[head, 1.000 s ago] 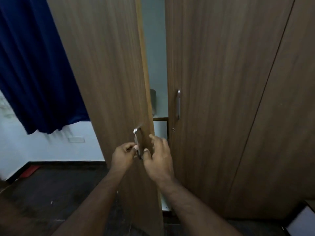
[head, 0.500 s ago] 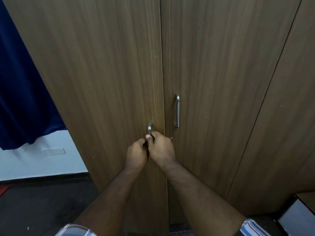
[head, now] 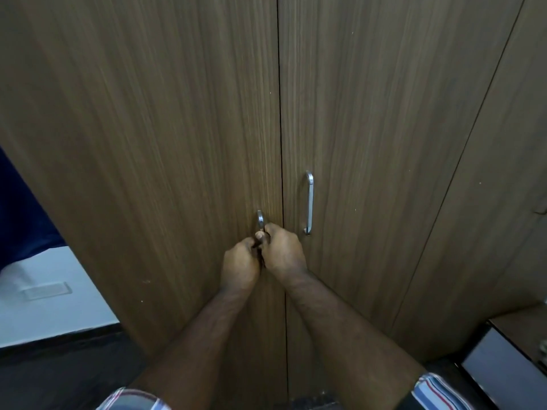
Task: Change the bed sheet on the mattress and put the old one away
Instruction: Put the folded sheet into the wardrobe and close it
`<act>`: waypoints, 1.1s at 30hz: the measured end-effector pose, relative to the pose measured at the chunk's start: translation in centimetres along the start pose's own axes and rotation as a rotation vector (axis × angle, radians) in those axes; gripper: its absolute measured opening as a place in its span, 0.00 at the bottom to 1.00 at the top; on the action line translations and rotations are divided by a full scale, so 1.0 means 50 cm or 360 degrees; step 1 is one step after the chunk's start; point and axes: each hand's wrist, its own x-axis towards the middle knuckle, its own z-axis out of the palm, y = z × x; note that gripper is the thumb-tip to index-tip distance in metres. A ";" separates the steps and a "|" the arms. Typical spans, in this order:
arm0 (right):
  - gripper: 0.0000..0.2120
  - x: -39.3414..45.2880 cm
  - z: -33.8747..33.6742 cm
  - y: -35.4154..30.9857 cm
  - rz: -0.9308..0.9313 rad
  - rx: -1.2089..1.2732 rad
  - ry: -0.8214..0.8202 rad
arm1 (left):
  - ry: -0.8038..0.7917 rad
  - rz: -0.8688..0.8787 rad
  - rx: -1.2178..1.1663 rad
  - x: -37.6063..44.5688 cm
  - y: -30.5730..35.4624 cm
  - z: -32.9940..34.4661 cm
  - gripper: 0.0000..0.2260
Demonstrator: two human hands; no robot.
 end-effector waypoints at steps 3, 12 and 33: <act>0.14 0.005 0.005 0.003 -0.0007 -0.0020 0.0028 | -0.0024 0.0065 -0.0036 0.001 -0.006 -0.001 0.12; 0.12 -0.014 -0.005 0.009 0.0005 -0.0214 0.0065 | 0.0295 0.0484 0.0116 -0.006 -0.006 -0.003 0.08; 0.31 -0.314 -0.435 0.490 0.0653 -0.1106 0.0617 | -0.0430 0.1464 0.0166 -0.244 0.383 0.526 0.36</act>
